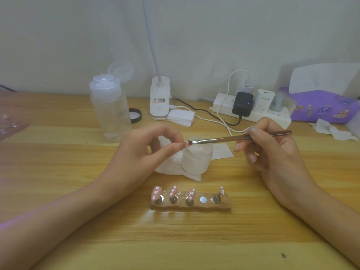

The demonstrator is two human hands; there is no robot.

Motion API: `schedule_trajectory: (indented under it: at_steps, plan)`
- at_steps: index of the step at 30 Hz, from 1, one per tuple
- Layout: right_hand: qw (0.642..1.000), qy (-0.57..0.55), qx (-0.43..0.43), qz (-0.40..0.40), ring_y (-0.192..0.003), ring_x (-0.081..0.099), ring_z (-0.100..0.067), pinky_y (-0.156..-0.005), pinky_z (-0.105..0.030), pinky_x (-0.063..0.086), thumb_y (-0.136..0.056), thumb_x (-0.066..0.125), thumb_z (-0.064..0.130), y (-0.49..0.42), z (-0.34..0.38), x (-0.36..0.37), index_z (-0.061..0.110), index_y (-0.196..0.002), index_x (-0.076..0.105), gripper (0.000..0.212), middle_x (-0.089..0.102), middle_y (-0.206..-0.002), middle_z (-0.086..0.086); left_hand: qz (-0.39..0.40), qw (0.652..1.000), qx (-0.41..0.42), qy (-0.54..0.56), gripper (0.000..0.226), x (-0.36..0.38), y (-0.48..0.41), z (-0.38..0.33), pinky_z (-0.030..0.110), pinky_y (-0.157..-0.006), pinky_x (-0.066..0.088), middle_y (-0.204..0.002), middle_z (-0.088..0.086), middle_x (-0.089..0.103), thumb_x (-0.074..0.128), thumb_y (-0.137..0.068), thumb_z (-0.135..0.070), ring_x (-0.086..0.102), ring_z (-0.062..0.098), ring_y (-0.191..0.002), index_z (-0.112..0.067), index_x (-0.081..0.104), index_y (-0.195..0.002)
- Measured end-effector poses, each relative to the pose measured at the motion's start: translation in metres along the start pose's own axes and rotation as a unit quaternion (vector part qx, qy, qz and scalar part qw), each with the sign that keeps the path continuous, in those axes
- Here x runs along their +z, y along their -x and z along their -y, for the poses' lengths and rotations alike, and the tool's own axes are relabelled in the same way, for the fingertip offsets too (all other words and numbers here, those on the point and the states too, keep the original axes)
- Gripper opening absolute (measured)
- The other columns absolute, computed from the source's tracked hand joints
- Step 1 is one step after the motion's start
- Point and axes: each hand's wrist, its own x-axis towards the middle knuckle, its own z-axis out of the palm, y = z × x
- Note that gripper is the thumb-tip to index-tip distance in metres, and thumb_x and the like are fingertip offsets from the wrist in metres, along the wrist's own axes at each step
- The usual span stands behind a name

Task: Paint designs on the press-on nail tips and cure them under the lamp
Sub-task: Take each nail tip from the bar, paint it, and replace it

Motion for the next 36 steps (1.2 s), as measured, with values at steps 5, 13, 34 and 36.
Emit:
schedule_trajectory:
  at_steps: [5, 13, 34, 36]
  plan:
    - [0.999, -0.015, -0.003, -0.031, -0.046, 0.042, -0.007, -0.040, -0.014, 0.029, -0.090, 0.055, 0.023, -0.002, -0.001, -0.002, 0.024, -0.068, 0.053, 0.022, 0.067, -0.064, -0.004, -0.007, 1.000, -0.021, 0.012, 0.015, 0.000, 0.000, -0.004, 0.007, -0.055, 0.035, -0.071, -0.028, 0.061, 0.065, -0.081, -0.041, 0.046, 0.005, -0.055, -0.027, 0.068, -0.080]
    - [1.000, 0.008, -0.005, -0.025, -0.047, 0.039, -0.009, -0.041, -0.019, 0.021, -0.091, 0.057, 0.021, -0.001, -0.002, -0.001, 0.024, -0.067, 0.052, 0.025, 0.066, -0.062, -0.005, -0.012, 0.999, -0.028, 0.025, 0.012, 0.000, 0.001, -0.009, 0.003, -0.057, 0.036, -0.061, -0.031, 0.058, 0.067, -0.082, -0.034, 0.045, 0.001, -0.052, -0.022, 0.069, -0.080]
    - [0.988, -0.094, 0.020, -0.125, -0.041, 0.035, -0.006, -0.038, -0.016, 0.021, -0.100, 0.047, 0.014, -0.006, 0.001, -0.012, 0.021, -0.065, 0.048, 0.035, 0.053, -0.052, 0.000, -0.017, 0.988, -0.081, 0.134, 0.015, -0.001, 0.001, -0.001, 0.013, -0.046, 0.032, -0.056, -0.011, 0.056, 0.067, -0.082, -0.036, 0.037, 0.005, -0.049, -0.021, 0.070, -0.082]
    - [0.989, -0.083, 0.007, -0.122, -0.041, 0.036, -0.007, -0.038, -0.015, 0.023, -0.100, 0.045, 0.013, -0.007, 0.002, -0.015, 0.020, -0.067, 0.045, 0.034, 0.053, -0.051, 0.001, -0.014, 0.989, -0.076, 0.130, 0.016, -0.001, 0.002, 0.001, 0.012, -0.046, 0.031, -0.052, -0.016, 0.052, 0.068, -0.083, -0.036, 0.036, 0.003, -0.048, -0.020, 0.069, -0.082]
